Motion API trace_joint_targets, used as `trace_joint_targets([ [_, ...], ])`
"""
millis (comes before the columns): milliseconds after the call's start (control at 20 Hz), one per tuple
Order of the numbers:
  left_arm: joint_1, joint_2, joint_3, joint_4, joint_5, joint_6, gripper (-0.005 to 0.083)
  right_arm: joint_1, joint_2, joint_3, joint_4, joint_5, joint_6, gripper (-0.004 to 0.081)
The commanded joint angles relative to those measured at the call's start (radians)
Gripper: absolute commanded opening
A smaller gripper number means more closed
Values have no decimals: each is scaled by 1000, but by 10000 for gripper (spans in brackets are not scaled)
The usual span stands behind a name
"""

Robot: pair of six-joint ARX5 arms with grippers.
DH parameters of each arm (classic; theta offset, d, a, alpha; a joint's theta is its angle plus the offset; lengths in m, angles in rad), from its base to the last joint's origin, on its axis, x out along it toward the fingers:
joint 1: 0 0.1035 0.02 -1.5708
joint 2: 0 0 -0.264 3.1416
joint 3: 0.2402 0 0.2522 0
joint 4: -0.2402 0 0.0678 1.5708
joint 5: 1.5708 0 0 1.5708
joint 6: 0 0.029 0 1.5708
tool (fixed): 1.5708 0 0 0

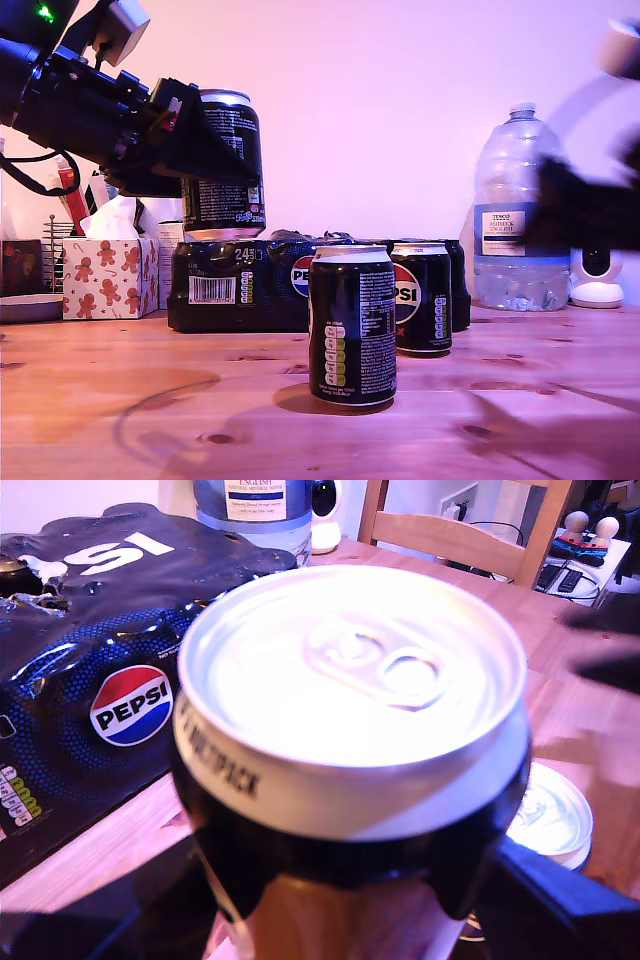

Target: Stack up the Pepsi cans on top of each other

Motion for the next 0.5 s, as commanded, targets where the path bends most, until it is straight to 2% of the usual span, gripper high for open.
trace_joint_targets([
  [0,-3,-30,4,31,8,-2,409,-3,78,26,-1,-2,-3,655],
  [150,-3,-30,4,31,8,-2,409,-3,187,94,5,-6,-3,655],
  [450,-2,-30,4,32,8,-2,409,-3,356,212,21,-70,1,655],
])
